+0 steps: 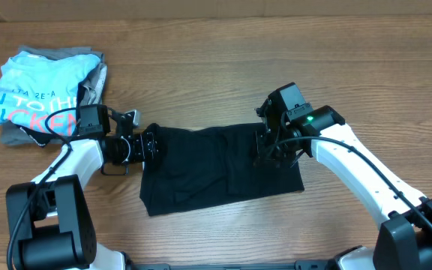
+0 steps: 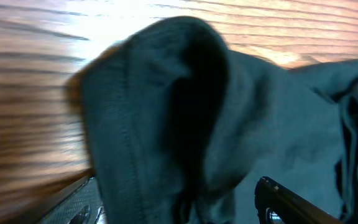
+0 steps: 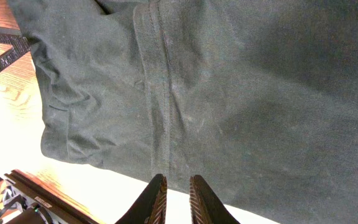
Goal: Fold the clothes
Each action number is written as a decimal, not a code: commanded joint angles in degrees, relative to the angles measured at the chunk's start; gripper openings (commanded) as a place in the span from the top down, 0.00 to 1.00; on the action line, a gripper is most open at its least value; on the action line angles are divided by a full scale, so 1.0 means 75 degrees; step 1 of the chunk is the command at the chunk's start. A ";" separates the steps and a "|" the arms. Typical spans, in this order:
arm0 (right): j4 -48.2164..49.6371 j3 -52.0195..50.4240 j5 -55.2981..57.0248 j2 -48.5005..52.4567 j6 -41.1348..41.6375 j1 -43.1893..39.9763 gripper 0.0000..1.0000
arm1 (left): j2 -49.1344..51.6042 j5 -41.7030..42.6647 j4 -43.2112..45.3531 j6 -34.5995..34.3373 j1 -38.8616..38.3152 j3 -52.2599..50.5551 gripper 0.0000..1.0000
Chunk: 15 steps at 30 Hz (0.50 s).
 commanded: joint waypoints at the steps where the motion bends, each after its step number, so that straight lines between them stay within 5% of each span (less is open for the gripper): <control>1: 0.0017 0.0108 0.0017 -0.0052 -0.0096 -0.0038 0.83 | 0.0731 0.0044 -0.0393 0.0749 -0.0248 -0.0519 0.19; 11: -0.0067 0.0105 0.0017 -0.0052 -0.0093 -0.0038 0.83 | 0.0734 -0.1620 -0.1323 0.1043 -0.0399 -0.0822 0.24; 15: -0.0149 0.0105 0.0017 -0.0052 -0.0213 -0.0038 0.83 | 0.0731 -0.3153 -0.1416 -0.0822 -0.0128 -0.0877 0.22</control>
